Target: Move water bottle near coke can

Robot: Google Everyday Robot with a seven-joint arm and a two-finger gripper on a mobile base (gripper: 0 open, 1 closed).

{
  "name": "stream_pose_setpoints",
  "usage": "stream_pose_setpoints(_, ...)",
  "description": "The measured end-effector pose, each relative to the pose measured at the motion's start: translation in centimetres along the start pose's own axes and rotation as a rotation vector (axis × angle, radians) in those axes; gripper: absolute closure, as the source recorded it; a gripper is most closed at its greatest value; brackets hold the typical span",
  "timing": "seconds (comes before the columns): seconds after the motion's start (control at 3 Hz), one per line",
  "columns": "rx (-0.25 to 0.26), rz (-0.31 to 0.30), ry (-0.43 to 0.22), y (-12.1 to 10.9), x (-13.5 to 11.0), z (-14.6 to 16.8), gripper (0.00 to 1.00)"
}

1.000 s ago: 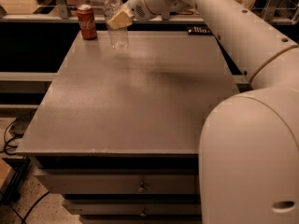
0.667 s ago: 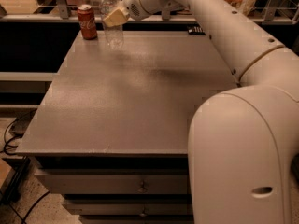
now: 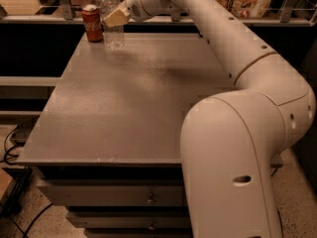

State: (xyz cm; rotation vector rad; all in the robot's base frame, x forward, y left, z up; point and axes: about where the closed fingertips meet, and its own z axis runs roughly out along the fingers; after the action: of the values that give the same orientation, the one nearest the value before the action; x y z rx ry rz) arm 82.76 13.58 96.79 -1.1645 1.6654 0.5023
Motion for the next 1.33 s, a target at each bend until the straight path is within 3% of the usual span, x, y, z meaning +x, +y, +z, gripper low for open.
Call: stream_pose_setpoints(1.33, 0.012, 0.077, -0.001, -1.7, 0.8, 4.8, 1.0)
